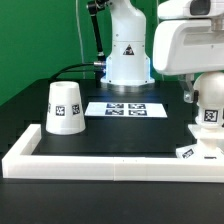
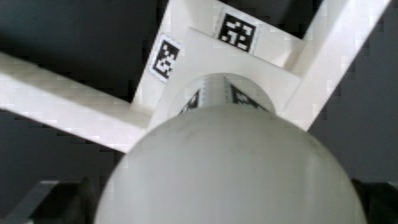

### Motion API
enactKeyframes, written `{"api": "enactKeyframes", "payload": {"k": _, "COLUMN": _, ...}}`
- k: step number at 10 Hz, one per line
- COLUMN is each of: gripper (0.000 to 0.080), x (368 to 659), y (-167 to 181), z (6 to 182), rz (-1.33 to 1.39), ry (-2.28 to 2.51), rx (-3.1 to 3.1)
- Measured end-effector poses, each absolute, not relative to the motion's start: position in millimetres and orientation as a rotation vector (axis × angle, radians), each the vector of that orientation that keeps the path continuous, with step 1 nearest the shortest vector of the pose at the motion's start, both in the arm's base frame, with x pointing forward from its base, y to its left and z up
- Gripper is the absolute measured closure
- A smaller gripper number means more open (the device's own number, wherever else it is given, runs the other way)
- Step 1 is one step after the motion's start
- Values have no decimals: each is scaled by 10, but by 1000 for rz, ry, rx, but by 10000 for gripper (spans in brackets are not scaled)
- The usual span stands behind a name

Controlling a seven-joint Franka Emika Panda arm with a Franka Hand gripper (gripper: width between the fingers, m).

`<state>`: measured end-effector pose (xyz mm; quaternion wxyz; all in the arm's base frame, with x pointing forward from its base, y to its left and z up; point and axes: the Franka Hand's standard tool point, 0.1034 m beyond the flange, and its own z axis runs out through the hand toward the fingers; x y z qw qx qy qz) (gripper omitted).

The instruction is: Assemble lamp

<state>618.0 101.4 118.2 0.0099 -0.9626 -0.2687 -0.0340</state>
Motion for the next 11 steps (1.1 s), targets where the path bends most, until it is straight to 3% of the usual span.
{"api": "enactKeyframes", "payload": {"k": 8, "gripper": 100, "x": 6189, "y": 961, "z": 1207, "rz": -68, "ry": -1419, "rx": -2801}}
{"api": "enactKeyframes", "payload": {"k": 9, "gripper": 221, "x": 6190, "y": 959, "z": 1206, "rz": -69, "ry": -1411, "rx": -2805}}
{"api": "enactKeyframes", "payload": {"k": 11, "gripper": 222, "x": 6190, "y": 956, "z": 1206, "rz": -69, "ry": -1377, "rx": -2821}}
